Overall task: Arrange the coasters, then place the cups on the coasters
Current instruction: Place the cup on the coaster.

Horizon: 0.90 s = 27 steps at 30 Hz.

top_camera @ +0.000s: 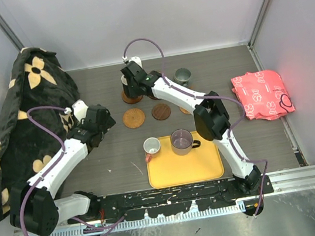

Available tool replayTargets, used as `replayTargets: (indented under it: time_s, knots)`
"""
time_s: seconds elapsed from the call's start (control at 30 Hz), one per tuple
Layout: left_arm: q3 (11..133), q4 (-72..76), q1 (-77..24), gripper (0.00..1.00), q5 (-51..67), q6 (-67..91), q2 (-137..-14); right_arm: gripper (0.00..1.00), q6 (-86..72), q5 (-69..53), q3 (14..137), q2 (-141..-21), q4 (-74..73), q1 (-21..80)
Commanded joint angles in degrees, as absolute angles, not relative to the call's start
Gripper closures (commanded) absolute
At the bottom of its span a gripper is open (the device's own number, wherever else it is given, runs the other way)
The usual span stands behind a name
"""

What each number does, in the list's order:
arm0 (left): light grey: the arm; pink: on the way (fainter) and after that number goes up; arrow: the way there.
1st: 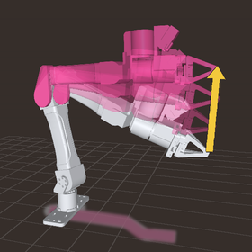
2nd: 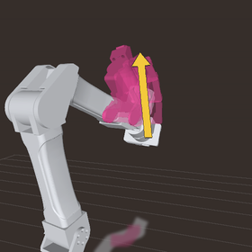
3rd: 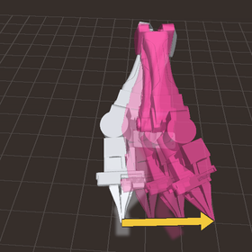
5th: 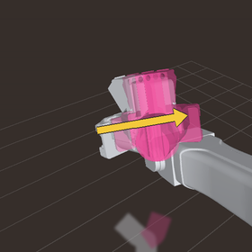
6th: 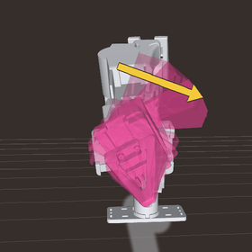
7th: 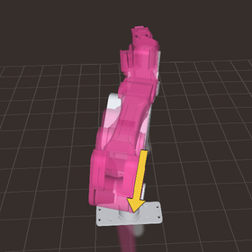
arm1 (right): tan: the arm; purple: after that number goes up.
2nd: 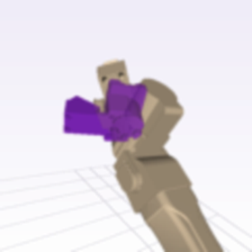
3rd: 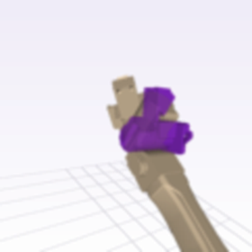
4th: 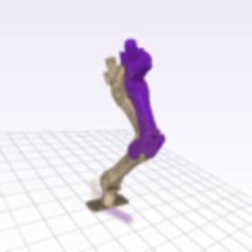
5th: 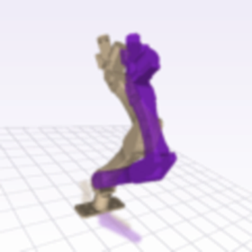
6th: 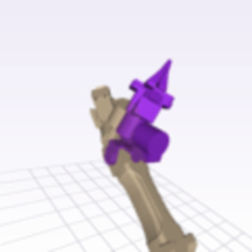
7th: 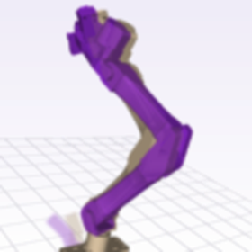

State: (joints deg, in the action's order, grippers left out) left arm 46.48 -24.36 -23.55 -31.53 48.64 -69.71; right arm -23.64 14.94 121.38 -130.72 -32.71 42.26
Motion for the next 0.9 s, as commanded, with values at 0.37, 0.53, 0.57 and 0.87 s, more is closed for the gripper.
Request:
replayTargets:
  time_s: [0.37,0.53,0.57,0.87]
  knots:
    - [46.1,-23.2,-23.4,0.02,-34.3,50.4,-68.0,0.99,-27.4,20.8,128.4,-132.3,-26.3,43.1]
    - [45.9,-23.2,-23.4,0.02,-34.2,50.4,-67.9,1.00,-27.8,22.3,128.6,-132.9,-25.7,43.7]
    - [45.9,-23.2,-23.4,0.02,-34.1,50.4,-67.9,1.00,-27.9,22.6,128.6,-133.0,-25.5,43.8]
    - [45.9,-23.1,-23.4,0.02,-33.8,50.5,-67.8,0.99,-28.6,25.1,126.3,-132.9,-22.8,44.6]
